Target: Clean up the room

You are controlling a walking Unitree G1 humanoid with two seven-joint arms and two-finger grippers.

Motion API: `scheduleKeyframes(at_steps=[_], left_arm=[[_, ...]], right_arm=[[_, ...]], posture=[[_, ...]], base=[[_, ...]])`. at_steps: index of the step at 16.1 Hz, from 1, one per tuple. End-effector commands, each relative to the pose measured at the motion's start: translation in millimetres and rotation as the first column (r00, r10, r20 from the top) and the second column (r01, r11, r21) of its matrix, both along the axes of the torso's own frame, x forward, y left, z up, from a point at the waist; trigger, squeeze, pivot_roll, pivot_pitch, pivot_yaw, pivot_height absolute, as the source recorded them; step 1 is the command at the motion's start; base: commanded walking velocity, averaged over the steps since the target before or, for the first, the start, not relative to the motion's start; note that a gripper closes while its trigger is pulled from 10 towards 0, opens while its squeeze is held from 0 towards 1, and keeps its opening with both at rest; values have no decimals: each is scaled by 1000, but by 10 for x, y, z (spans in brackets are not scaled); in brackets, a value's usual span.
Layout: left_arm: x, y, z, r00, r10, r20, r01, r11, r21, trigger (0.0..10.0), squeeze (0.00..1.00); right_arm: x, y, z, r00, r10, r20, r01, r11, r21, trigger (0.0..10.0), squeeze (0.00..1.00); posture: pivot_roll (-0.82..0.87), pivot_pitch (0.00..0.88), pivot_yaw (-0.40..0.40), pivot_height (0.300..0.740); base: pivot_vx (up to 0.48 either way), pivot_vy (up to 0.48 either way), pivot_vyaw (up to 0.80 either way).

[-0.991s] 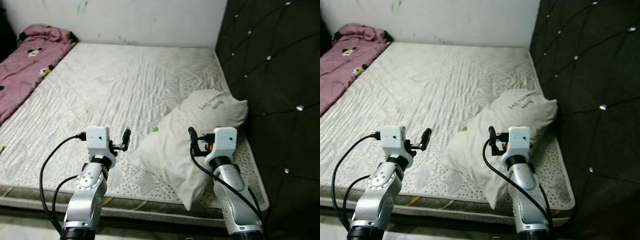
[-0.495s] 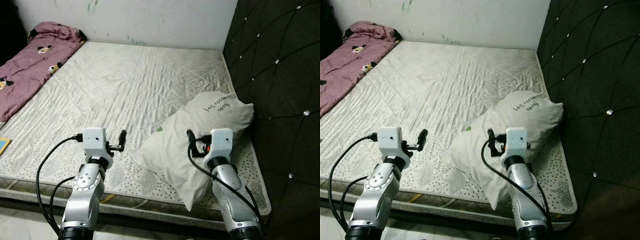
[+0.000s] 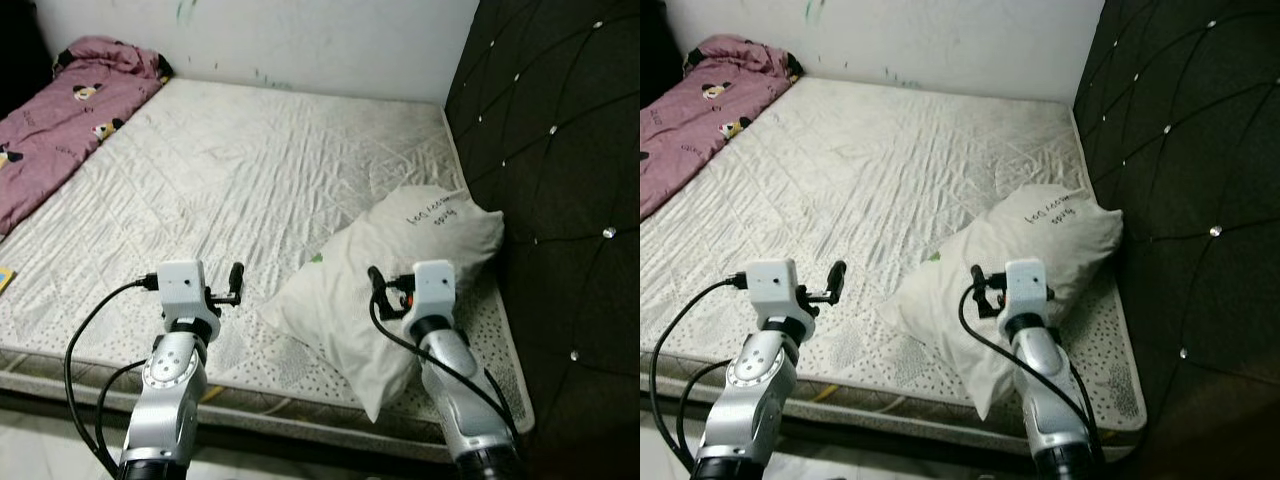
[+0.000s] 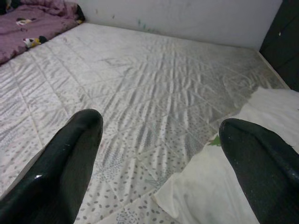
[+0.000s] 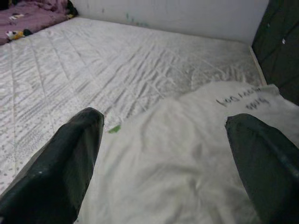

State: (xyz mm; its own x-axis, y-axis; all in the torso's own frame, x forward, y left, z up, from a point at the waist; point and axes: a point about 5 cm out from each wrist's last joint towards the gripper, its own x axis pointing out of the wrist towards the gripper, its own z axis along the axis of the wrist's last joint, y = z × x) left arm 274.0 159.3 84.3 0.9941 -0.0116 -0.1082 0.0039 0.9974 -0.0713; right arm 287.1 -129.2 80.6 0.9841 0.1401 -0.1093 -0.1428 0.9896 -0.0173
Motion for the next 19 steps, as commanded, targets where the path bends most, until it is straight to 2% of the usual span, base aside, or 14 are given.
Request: scheduleKeyframes(at_steps=[1,3,15,19], left_arm=[[15,5,4,1000,6,3,-6,1000,9,10000,0],[21,-3,5,1000,4,3,-4,1000,7,10000,0],[41,-53,8,999,-48,6,48,999,16,10000,0],[44,-70,20,998,-60,14,60,998,17,10000,0]], right_arm=[[2,18,-10,1000,15,-1,-15,1000,-3,10000,0],[-6,6,-20,1000,12,-3,-12,1000,-5,10000,0],[-24,-4,-23,1000,-22,-1,22,1000,16,10000,0],[-18,-2,-19,1000,-21,2,21,1000,17,10000,0]], posture=[[54,0,-42,740],[46,0,-36,740],[32,0,-16,740],[28,0,-14,740]], base=[[0,0,0],[0,0,0],[0,0,-800],[0,-142,-122]])
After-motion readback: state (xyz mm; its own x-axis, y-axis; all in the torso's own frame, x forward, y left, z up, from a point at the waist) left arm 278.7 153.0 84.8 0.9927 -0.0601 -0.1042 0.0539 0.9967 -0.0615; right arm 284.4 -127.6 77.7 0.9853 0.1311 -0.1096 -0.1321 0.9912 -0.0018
